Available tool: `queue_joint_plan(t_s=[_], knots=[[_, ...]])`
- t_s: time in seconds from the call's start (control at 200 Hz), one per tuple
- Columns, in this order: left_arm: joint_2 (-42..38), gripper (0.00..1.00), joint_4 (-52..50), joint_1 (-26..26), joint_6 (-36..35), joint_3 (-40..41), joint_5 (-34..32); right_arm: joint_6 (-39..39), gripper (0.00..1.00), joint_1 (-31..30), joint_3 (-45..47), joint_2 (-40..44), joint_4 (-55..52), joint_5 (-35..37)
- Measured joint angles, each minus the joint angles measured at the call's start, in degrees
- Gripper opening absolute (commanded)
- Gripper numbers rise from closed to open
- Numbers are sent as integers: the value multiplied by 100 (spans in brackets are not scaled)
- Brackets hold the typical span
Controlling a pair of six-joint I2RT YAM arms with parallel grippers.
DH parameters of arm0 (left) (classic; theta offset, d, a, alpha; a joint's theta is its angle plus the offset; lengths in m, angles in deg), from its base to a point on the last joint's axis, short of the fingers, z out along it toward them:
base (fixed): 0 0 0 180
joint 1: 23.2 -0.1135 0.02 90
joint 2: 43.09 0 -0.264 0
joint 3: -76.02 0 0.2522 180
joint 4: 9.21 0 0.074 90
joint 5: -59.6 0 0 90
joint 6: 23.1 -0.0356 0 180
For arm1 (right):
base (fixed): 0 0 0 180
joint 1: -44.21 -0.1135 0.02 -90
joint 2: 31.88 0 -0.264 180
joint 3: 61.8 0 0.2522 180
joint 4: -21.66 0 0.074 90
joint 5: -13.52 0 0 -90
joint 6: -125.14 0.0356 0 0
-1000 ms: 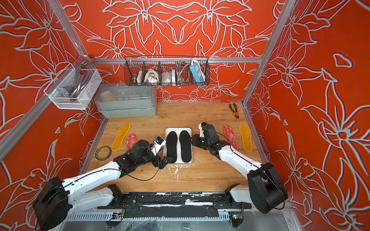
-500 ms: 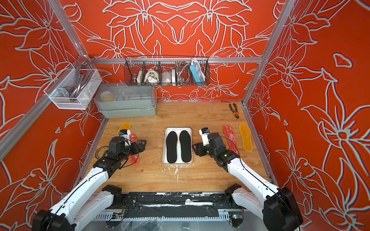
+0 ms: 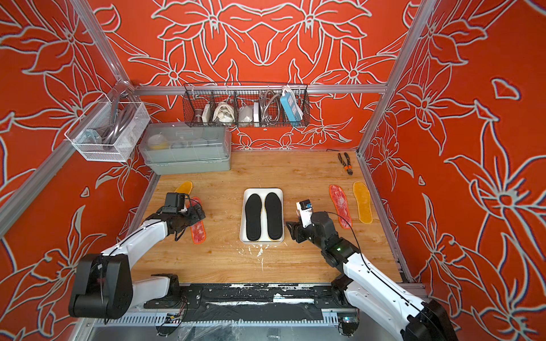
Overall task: Put the insoles into the storage box
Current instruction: Pick up the insole from the center of the board.
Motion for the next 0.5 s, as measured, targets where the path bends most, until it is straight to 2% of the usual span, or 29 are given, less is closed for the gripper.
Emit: queue_joint_plan(t_s=[0.125, 0.34, 0.495], knots=[[308, 91, 0, -83, -4, -162, 72, -2, 63, 0, 35, 109, 2, 74], [605, 93, -101, -184, 35, -304, 103, 0, 64, 0, 42, 140, 7, 125], [929, 80, -98, -190, 85, -356, 210, 0, 64, 0, 42, 140, 9, 160]])
